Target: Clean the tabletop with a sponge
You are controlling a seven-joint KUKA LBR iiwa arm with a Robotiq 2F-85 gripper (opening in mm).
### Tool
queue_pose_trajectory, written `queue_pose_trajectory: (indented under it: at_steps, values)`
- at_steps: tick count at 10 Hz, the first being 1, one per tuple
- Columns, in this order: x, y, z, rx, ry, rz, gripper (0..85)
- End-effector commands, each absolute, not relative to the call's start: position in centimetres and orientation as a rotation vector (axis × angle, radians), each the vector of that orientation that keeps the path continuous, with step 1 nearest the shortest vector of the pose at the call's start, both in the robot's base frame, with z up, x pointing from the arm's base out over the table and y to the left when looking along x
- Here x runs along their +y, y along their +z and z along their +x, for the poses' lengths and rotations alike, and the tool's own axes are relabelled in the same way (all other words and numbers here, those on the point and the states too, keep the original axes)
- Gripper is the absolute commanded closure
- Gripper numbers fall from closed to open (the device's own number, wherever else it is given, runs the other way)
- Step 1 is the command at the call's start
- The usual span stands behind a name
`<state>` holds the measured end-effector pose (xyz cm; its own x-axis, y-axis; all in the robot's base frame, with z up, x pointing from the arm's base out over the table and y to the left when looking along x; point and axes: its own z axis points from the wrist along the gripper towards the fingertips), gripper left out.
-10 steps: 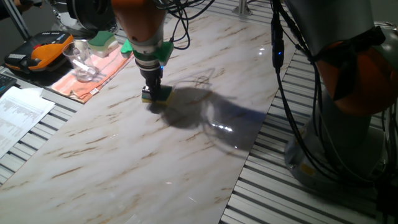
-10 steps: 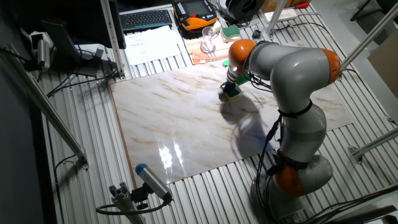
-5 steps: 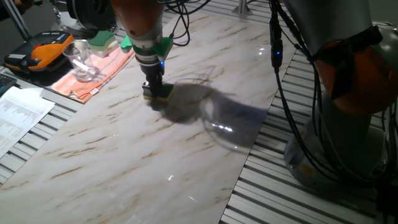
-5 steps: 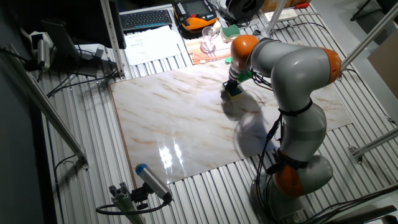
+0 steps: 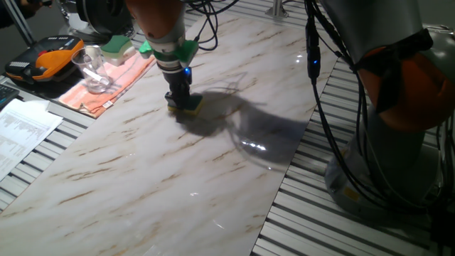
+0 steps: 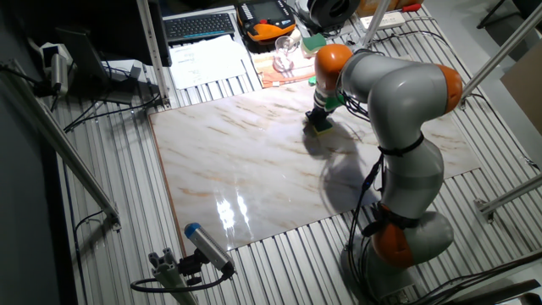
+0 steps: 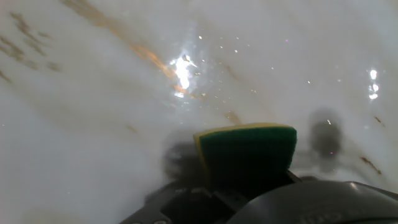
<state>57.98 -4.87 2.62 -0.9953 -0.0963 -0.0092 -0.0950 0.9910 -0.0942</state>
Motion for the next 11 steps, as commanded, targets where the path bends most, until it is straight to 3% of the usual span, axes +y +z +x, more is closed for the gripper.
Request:
queue_pose_trajectory:
  at_steps: [1, 11]
  values:
    - [-5.3, 2.6, 57.7, 3.128, -0.146, -0.133, 85.0]
    - [-8.4, 2.9, 55.3, 3.103, -0.122, -0.099, 85.0]
